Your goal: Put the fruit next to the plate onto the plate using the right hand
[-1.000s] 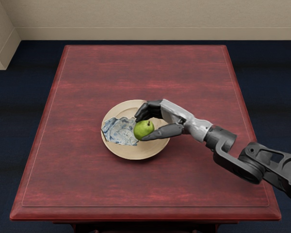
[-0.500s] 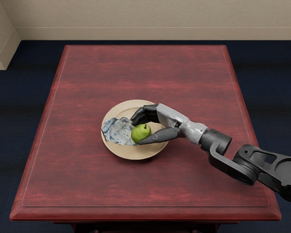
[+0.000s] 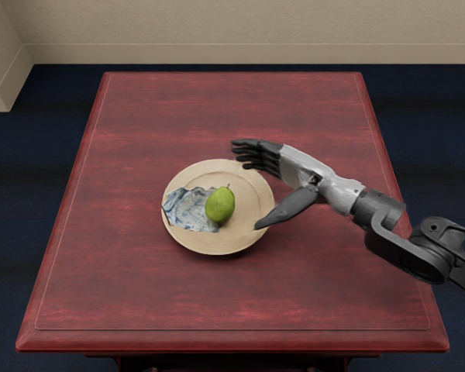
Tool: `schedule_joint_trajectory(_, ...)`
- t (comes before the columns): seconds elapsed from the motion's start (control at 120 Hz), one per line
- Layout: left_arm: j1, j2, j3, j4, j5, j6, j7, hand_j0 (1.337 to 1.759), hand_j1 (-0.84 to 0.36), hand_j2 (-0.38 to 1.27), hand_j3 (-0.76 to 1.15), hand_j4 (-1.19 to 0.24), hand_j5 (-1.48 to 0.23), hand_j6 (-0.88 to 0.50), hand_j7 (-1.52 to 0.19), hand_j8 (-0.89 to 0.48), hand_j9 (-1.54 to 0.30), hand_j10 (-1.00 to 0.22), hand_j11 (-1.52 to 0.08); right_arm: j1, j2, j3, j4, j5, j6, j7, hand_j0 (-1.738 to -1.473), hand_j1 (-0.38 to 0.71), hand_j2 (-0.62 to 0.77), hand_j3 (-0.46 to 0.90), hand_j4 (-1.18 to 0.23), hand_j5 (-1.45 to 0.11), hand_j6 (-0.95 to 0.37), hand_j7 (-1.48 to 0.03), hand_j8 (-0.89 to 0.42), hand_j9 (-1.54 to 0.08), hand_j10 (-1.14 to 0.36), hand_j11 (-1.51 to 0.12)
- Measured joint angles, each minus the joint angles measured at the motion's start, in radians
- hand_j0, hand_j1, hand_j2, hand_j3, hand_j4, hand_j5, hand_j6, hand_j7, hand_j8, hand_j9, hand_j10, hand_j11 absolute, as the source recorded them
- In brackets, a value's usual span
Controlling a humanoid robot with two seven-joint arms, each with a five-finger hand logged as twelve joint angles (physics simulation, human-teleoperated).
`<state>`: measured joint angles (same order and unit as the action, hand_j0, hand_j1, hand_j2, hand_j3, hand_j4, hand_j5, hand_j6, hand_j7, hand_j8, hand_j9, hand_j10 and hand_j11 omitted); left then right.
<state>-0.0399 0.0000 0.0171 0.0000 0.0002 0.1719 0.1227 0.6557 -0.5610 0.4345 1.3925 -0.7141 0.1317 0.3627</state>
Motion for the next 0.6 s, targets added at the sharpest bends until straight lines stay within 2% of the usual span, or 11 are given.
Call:
schedule_joint_trajectory(0.258, 0.019, 0.000, 0.002, 0.000, 0.000, 0.000, 0.000, 1.658, 0.35, 0.00, 0.00, 0.00, 0.00, 0.00, 0.00, 0.00, 0.00, 0.00, 0.00, 0.002, -0.108, 0.035, 0.012, 0.062, 0.126, -0.007, -1.658, -0.23, -0.01, 0.00, -0.10, -0.13, -0.10, -0.13, -0.10, -0.13, -0.10, -0.13)
schedule_joint_trajectory(0.35, 0.039, 0.000, 0.002, 0.000, 0.000, 0.000, 0.000, 1.658, 0.35, 0.00, 0.00, 0.00, 0.00, 0.00, 0.00, 0.00, 0.00, 0.00, 0.00, 0.015, -0.159, 0.040, 0.012, 0.127, 0.209, -0.094, -1.658, -0.27, -0.01, 0.00, -0.06, -0.08, -0.07, -0.08, -0.06, -0.08, -0.06, -0.08)
schedule_joint_trajectory(0.475, 0.055, 0.000, 0.002, 0.000, 0.000, 0.000, 0.001, 1.658, 0.35, 0.00, 0.00, 0.00, 0.00, 0.00, 0.00, 0.00, 0.00, 0.00, 0.00, 0.028, -0.225, 0.043, 0.013, 0.218, 0.353, -0.169, -1.658, -0.31, 0.00, 0.00, -0.04, -0.05, -0.04, -0.05, -0.03, -0.05, -0.03, -0.05)
schedule_joint_trajectory(0.6, 0.068, 0.000, 0.003, 0.000, 0.000, 0.000, 0.004, 1.658, 0.35, 0.00, 0.00, 0.00, 0.00, 0.00, 0.00, 0.00, 0.00, 0.00, 0.00, 0.046, -0.292, 0.044, 0.013, 0.366, 0.441, -0.279, -1.658, -0.33, 0.00, 0.00, -0.02, -0.02, -0.02, -0.02, -0.02, -0.02, -0.02, -0.02)
